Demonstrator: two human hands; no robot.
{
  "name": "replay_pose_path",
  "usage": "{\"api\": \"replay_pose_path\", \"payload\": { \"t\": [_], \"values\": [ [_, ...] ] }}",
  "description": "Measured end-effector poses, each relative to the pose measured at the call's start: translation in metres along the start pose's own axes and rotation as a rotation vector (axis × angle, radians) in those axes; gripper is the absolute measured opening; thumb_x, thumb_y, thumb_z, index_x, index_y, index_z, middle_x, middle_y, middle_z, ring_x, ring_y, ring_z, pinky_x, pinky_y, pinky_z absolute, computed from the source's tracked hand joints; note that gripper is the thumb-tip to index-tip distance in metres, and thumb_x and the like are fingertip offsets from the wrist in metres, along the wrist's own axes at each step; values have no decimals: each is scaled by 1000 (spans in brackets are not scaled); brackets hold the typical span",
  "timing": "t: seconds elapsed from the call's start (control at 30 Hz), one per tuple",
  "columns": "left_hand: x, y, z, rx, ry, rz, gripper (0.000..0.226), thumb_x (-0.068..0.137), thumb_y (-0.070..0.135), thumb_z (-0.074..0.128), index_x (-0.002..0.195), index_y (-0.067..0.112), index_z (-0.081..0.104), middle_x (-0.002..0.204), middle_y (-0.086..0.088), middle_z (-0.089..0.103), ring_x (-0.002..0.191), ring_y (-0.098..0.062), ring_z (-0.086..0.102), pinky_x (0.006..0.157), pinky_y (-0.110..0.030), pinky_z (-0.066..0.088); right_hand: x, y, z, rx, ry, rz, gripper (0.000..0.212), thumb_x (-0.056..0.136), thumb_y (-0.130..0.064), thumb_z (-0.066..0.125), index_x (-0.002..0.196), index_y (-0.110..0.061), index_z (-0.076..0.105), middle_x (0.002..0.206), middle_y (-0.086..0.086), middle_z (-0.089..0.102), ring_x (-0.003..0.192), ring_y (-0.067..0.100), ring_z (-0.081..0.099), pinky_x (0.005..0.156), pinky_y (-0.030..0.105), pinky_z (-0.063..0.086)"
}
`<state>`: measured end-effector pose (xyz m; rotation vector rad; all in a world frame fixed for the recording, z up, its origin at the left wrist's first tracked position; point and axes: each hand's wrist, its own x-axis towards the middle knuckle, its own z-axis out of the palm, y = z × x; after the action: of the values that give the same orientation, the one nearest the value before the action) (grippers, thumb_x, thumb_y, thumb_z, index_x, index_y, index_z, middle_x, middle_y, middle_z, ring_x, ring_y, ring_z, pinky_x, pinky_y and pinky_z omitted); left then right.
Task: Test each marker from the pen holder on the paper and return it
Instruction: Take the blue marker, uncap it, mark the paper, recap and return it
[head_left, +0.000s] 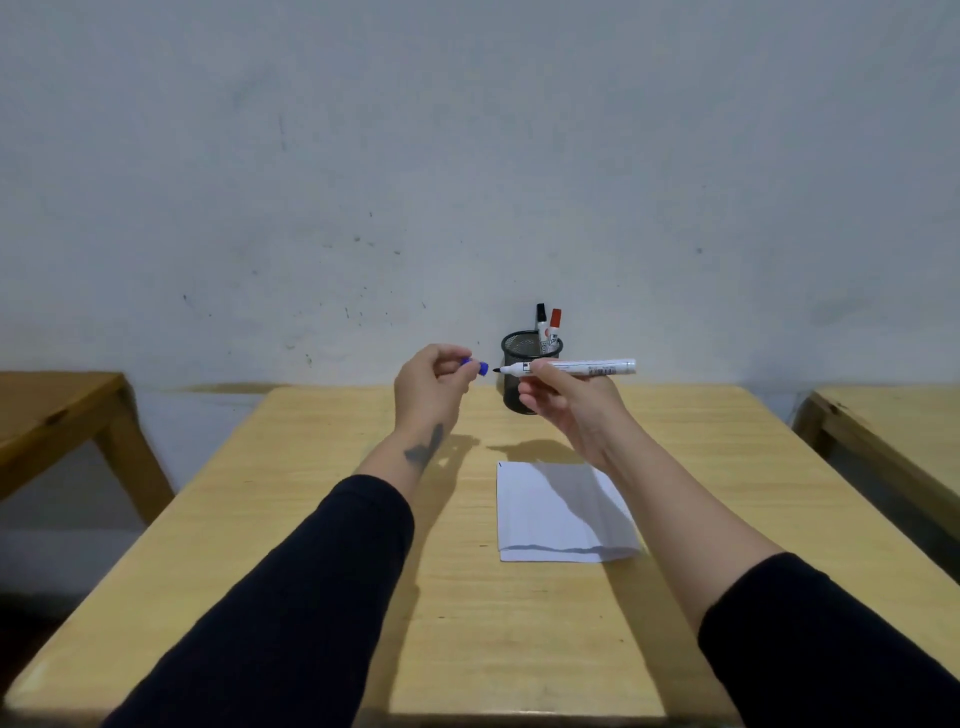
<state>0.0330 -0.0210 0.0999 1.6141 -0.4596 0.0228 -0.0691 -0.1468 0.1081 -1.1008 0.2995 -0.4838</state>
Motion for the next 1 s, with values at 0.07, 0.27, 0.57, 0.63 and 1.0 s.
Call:
{"api": "replay_pose_path", "payload": {
  "t": [0.07,0.27,0.57,0.63,1.0],
  "values": [
    [-2,2,1,-116,-62,-43,18,86,3,65,103,8,66,90,-9,67,85,-19,64,81,-28,56,-1,-4,2,12,-8,-10,5,88,-4,64,86,1,64,75,11,64,67,20,62,70,22,58],
    [-9,9,2,-352,-123,-100,22,90,-2,58,110,1,65,89,-5,69,84,-13,67,69,-14,56,0,-10,0,38,-16,-32,3,85,0,66,87,1,63,74,11,66,63,18,66,72,26,60],
    [-16,16,0,-217,-250,-70,17,86,0,64,102,4,69,83,-7,70,79,-16,68,67,-16,57,-1,-11,-5,-10,-141,-33,11,85,4,64,95,-1,62,86,16,67,75,23,67,77,27,60],
    [-15,16,0,-166,-245,-59,16,86,-1,64,100,4,69,80,-6,69,75,-15,67,65,-15,57,-2,-9,-5,-24,-139,-27,11,85,4,64,94,-2,62,84,16,68,72,23,68,76,26,60],
    [-12,5,2,-65,-160,-23,13,87,-1,62,88,9,70,71,-4,66,66,-14,62,66,-14,56,8,4,-5,-101,-108,3,25,83,-3,69,106,-4,60,93,17,65,79,24,63,79,28,60]
  ]
}}
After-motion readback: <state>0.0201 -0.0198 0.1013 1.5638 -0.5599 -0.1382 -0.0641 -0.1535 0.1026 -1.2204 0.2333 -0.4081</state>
